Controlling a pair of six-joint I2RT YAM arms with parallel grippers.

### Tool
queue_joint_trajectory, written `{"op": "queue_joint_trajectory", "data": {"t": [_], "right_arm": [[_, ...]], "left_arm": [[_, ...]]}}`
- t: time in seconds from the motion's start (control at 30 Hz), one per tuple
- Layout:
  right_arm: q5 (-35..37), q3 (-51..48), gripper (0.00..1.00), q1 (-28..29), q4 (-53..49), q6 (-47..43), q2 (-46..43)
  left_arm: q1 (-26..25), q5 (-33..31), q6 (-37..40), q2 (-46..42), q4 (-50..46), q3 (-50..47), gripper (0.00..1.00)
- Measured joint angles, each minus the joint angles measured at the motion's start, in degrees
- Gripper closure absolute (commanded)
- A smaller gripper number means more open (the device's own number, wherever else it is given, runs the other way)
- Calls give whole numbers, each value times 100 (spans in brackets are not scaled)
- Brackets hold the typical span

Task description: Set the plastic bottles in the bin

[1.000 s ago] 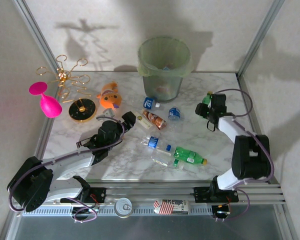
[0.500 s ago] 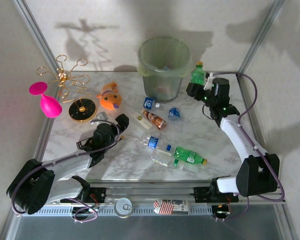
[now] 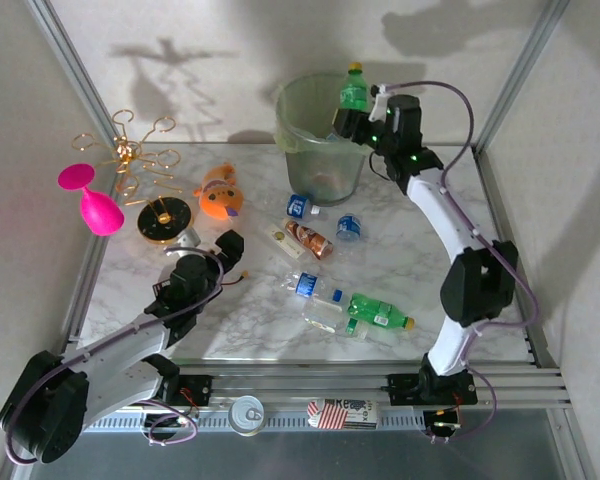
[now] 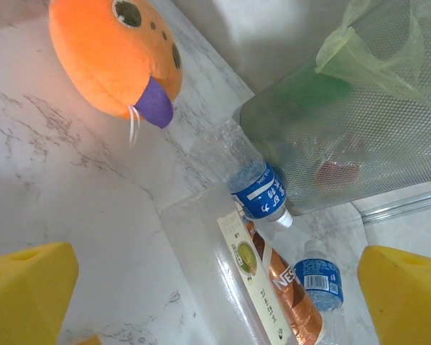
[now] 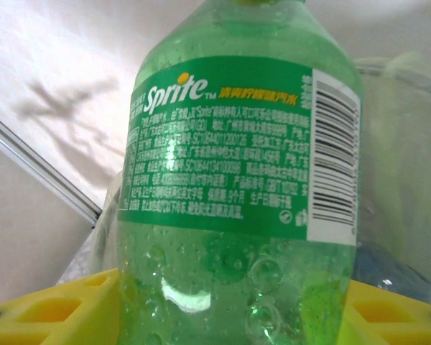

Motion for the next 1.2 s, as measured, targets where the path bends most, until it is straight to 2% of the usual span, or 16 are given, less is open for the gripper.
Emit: {"op": "queue_joint_trajectory", "data": {"t": [0.33, 0.47, 0.53, 0.6, 0.87, 1.03, 1.2], "right_arm": [[0, 2159, 50, 81, -758, -2, 1574], [0, 2767, 38, 81, -1051, -4, 2000], [0, 2949, 27, 81, -1156, -20, 2135], [4, 3003, 17, 81, -1235, -31, 2177], [68, 3110, 1, 83, -1298, -111, 2173], [269, 3080, 1, 133, -1373, -275, 2074], [529, 2177, 1, 256, -1329, -560, 1204]], "left_arm": [[37, -33, -2, -415, -282, -85, 0], [39, -39, -2, -516, -365, -105, 0], [39, -39, -2, -546, -404, -107, 0], [39, -42, -2, -584, -444, -109, 0], [59, -42, -4, -710, -494, -146, 0], [59, -39, -7, -723, -492, -146, 0], [59, -35, -57, -688, -455, -146, 0]]}}
